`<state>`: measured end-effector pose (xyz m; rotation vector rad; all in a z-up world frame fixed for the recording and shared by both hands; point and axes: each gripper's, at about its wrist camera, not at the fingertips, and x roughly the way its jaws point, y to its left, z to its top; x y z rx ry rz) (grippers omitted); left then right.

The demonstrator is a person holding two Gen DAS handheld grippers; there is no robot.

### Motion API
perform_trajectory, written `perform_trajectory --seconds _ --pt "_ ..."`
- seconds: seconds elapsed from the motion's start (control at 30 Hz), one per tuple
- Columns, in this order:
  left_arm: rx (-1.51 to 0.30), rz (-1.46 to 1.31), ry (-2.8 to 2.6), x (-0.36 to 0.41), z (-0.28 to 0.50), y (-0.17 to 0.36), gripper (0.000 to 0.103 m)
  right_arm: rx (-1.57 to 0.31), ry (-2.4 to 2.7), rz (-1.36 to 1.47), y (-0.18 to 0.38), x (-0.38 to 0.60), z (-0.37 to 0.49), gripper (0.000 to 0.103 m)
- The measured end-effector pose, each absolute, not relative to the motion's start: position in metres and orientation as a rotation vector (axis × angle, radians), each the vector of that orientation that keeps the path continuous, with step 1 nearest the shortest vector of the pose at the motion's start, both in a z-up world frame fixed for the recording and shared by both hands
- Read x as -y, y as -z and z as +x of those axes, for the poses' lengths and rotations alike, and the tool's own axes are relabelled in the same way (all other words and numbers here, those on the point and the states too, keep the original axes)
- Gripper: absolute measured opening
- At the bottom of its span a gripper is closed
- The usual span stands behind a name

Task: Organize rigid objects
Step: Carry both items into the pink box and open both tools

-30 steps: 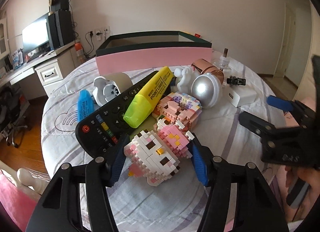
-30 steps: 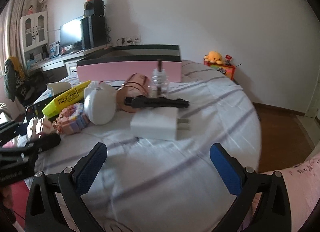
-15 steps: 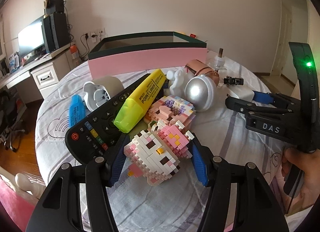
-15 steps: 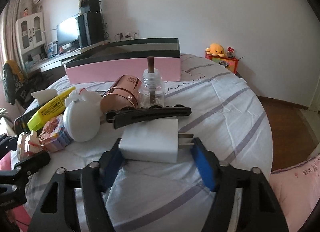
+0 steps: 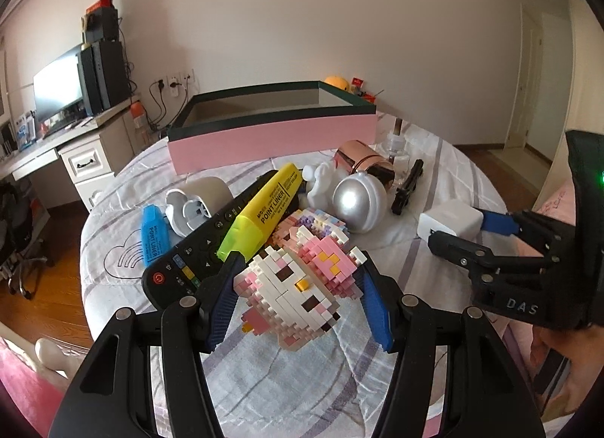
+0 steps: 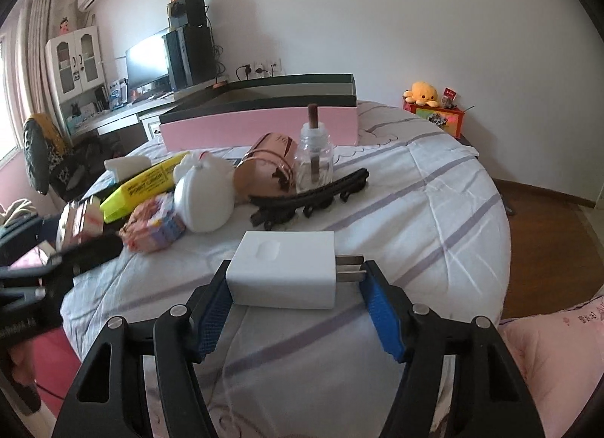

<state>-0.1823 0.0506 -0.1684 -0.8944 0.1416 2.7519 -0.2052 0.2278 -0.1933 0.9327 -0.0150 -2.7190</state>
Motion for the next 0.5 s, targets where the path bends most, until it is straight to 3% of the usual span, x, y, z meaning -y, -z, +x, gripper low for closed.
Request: perform_trajectory --seconds 0.5 --pt "-0.190 -0.754 -2.779 -0.051 -0.203 0.117 0.060 -0.093 2.731 0.762 0.140 -0.212 -0.216 0.068"
